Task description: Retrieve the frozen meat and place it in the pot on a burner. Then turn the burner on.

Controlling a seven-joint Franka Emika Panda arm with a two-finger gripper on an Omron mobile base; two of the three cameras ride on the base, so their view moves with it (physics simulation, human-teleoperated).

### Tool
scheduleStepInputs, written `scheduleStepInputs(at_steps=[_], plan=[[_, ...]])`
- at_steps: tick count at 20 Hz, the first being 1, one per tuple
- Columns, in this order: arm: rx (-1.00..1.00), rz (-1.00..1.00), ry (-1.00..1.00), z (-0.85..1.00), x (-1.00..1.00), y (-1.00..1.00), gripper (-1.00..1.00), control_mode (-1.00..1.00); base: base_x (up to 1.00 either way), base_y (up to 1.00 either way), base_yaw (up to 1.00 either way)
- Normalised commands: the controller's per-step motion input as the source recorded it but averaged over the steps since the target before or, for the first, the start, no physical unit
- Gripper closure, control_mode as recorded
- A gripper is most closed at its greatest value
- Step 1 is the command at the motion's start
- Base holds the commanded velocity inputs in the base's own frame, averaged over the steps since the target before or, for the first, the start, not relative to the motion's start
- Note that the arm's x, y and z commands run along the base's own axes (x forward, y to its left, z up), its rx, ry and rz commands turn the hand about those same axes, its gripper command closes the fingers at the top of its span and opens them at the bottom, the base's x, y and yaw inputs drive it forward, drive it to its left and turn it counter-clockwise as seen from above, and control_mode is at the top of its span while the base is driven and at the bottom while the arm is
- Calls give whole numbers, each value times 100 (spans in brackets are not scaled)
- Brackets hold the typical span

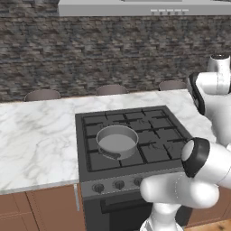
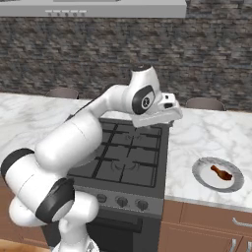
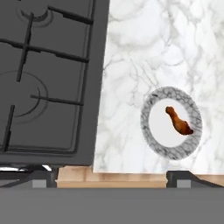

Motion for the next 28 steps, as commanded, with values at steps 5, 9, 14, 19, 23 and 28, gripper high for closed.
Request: scheduleStepInputs(at_steps=[5,9,14,19,23,28], plan=[[0,15,0,0,21,-75,-100,-100,0,0,0],[0,11,1,-13,3,-57,-100,-100,0,0,0],[0,1,8,-33,12,-48,-100,-100,0,0,0],[0,0,0,-29,15,-41,-100,-100,0,0,0],[-2,0,-2,-26,9,-39,-100,-100,0,0,0],[0,0,0,-22,3,-40,-100,-100,0,0,0]])
